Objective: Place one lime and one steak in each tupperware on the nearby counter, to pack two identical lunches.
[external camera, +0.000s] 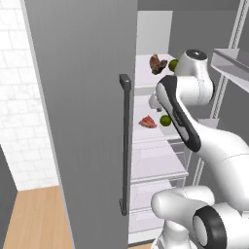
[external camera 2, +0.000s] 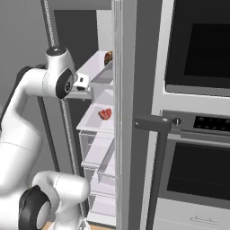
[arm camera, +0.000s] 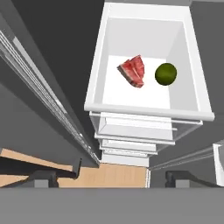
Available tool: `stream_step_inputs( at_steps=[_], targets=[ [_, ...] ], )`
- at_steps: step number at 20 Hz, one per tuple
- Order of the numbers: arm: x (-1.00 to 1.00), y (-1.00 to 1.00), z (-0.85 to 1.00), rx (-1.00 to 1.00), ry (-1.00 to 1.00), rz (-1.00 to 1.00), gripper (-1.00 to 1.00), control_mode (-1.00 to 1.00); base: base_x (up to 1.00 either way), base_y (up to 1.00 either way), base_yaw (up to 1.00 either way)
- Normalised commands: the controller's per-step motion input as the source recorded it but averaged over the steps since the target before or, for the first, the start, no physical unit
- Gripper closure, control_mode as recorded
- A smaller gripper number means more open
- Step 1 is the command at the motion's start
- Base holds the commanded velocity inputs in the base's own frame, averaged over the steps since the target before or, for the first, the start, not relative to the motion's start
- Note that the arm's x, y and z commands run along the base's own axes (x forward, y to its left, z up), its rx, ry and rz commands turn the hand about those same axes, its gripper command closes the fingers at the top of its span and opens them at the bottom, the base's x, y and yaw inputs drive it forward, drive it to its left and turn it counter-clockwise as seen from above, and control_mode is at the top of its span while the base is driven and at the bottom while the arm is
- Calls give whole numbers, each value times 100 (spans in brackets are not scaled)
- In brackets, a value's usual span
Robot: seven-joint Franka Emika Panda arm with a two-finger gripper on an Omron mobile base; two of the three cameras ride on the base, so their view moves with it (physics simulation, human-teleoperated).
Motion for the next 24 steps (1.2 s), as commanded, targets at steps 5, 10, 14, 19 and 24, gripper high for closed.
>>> stream_step_inputs(
  at_steps=[5,10,14,19,24],
  targets=[
    [0,-5,49,4,-28,-1,-100,-100,0,0,0],
    [0,-15,47,6,-20,-5,-100,-100,0,0,0],
    [8,-7,40,7,-3,-16,-100,-100,0,0,0],
    [40,0,36,5,0,-18,-100,-100,0,0,0],
    [47,-16,8,2,-3,-1,-100,-100,0,0,0]
  ],
)
